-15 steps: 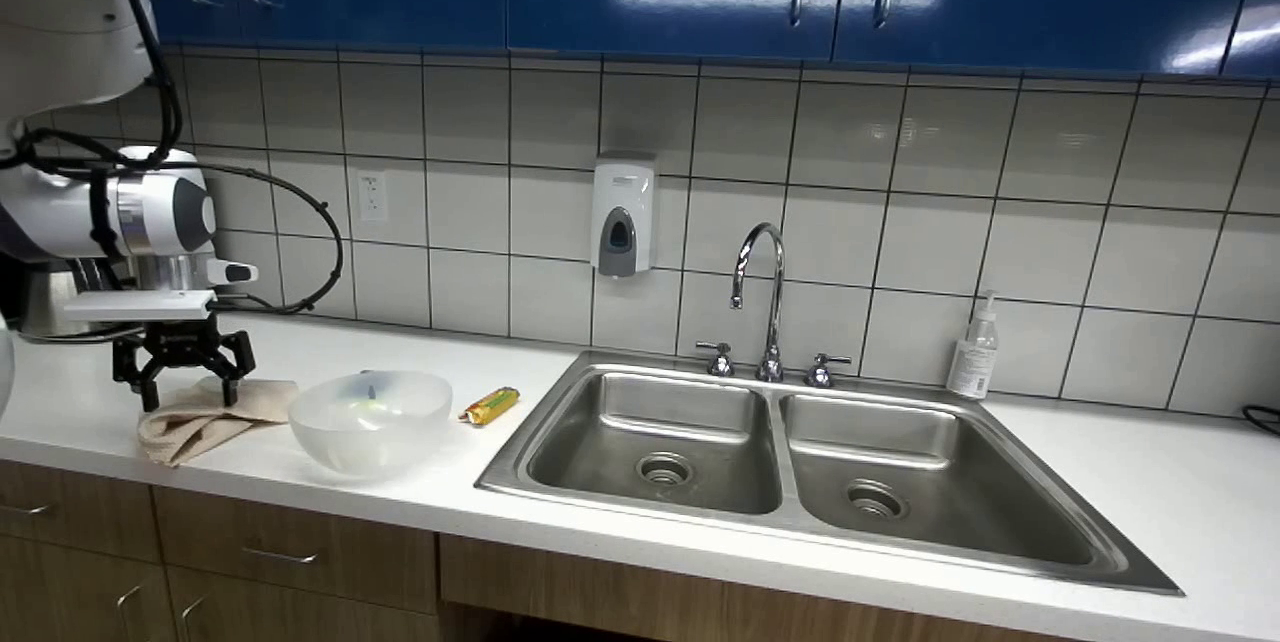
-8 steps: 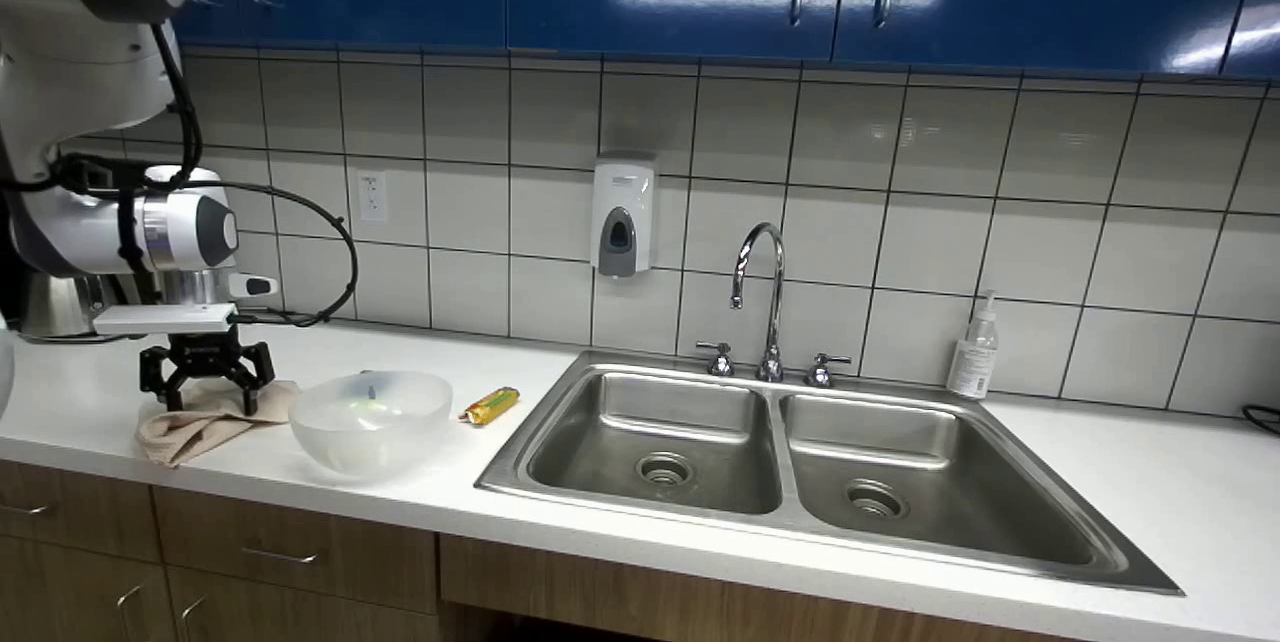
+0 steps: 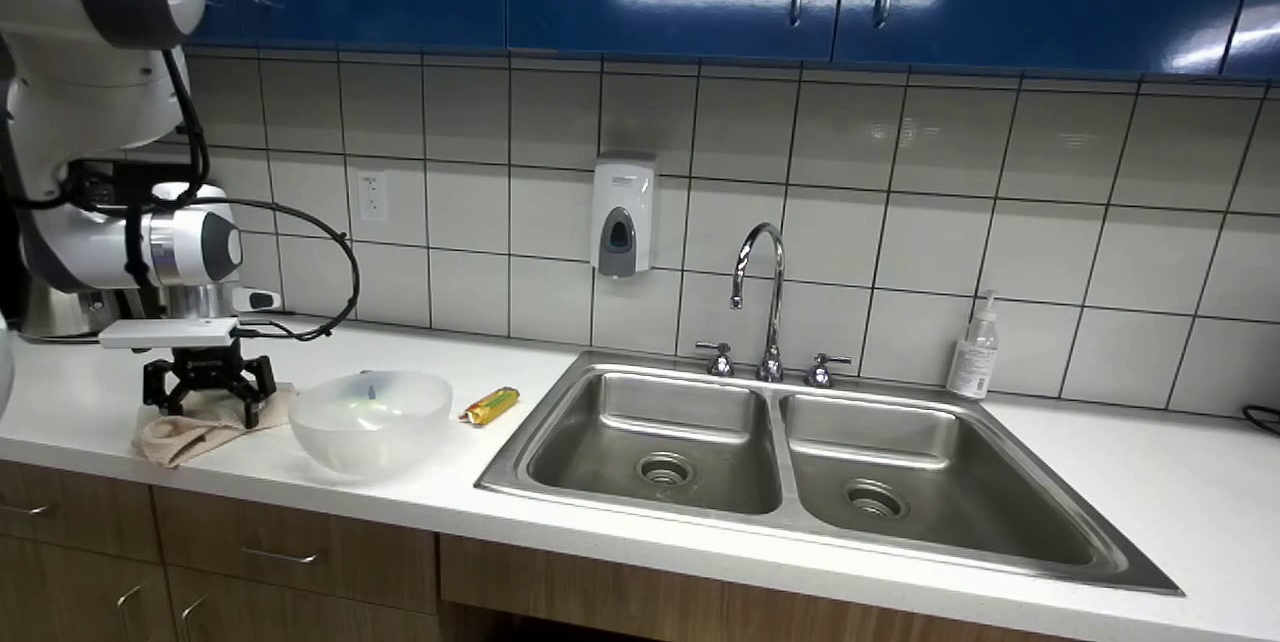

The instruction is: Put the towel in the bowl.

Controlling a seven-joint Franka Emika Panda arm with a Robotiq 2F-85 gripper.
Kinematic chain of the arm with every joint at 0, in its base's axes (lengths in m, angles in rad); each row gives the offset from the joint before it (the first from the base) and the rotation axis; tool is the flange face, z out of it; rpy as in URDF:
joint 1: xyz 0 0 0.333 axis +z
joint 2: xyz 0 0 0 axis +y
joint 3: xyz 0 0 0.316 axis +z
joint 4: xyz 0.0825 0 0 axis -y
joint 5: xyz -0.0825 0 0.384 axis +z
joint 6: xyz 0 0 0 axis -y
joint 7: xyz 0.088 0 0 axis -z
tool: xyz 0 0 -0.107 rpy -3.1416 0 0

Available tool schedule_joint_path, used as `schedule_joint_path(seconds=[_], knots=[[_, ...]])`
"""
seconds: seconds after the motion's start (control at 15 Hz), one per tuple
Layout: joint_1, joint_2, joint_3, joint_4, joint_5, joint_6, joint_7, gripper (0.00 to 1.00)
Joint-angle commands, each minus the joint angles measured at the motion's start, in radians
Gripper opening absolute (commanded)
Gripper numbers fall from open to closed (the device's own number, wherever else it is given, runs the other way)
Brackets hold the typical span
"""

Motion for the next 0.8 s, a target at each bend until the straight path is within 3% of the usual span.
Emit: schedule_joint_path(seconds=[0.0,0.07,0.67,0.73], knots=[[0.010,0.014,-0.005,0.033,0.012,-0.023,0.002,0.75],[0.009,0.014,-0.004,0.031,0.013,-0.020,0.001,0.74],[0.013,0.010,0.000,0.042,0.020,-0.018,-0.004,0.04],[0.013,0.009,0.000,0.042,0.020,-0.018,-0.003,0.00]])
